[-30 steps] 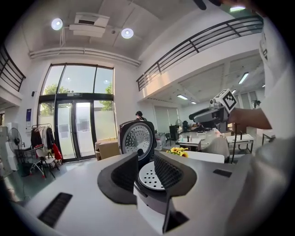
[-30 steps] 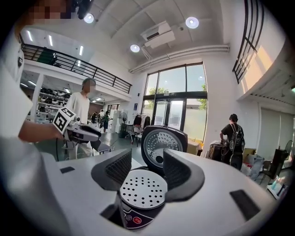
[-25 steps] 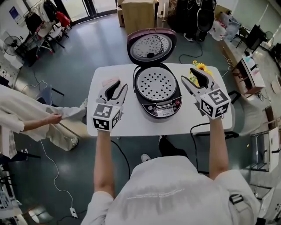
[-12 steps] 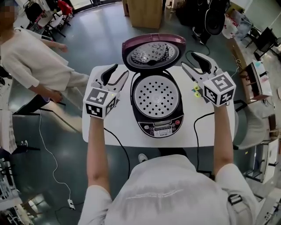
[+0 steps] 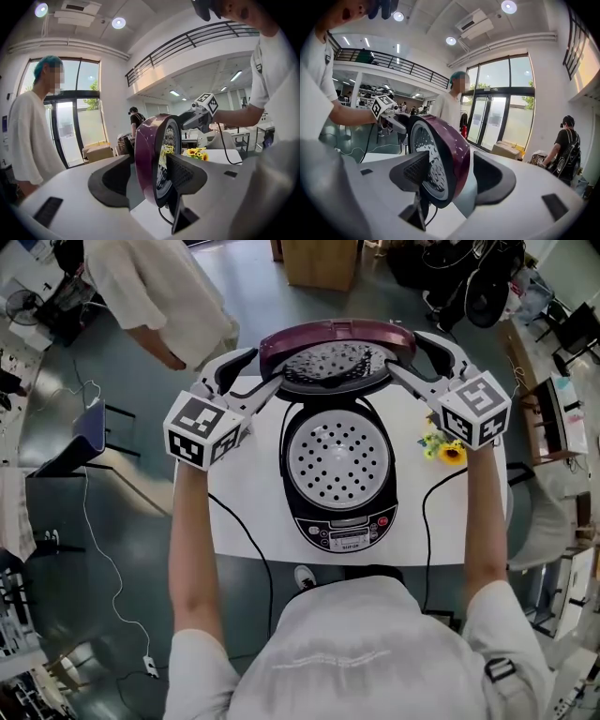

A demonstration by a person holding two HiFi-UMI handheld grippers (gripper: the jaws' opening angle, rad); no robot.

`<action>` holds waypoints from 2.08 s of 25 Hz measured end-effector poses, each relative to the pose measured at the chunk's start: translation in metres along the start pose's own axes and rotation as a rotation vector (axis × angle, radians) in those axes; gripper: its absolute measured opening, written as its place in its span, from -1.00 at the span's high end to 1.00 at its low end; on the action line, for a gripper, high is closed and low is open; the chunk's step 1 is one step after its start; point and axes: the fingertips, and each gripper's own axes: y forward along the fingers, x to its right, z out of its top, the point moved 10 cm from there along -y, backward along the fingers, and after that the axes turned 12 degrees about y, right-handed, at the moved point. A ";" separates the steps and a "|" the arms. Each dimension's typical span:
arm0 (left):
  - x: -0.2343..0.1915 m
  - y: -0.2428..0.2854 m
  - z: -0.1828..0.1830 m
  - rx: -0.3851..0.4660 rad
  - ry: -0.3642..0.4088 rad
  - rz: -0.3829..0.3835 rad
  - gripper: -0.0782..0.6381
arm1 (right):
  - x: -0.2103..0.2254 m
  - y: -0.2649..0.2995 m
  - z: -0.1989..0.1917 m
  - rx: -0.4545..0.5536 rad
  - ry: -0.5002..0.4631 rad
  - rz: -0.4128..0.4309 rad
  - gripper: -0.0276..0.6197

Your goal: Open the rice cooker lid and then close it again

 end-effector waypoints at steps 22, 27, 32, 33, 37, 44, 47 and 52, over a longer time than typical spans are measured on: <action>0.016 0.001 0.007 0.076 -0.008 -0.106 0.11 | -0.017 -0.003 -0.010 -0.045 -0.018 0.043 0.01; 0.036 -0.010 0.008 0.056 0.030 -0.124 0.09 | -0.032 -0.021 -0.020 -0.051 -0.017 0.053 0.01; 0.059 -0.023 0.005 0.039 0.055 -0.150 0.06 | -0.049 -0.042 -0.036 -0.073 -0.019 0.069 0.00; 0.063 -0.025 0.004 0.038 0.056 -0.158 0.06 | -0.052 -0.046 -0.040 -0.078 -0.018 0.068 -0.01; 0.081 -0.035 0.001 0.016 0.084 -0.184 -0.04 | -0.065 -0.061 -0.052 -0.094 -0.022 0.062 -0.02; 0.108 -0.049 -0.003 -0.032 0.106 -0.206 -0.10 | -0.087 -0.075 -0.069 -0.137 -0.039 0.047 -0.06; 0.118 -0.054 -0.006 -0.036 0.100 -0.210 -0.11 | -0.093 -0.079 -0.077 -0.147 -0.037 0.044 -0.07; 0.128 -0.059 -0.007 -0.043 0.091 -0.220 -0.14 | -0.101 -0.083 -0.084 -0.171 -0.050 0.040 -0.10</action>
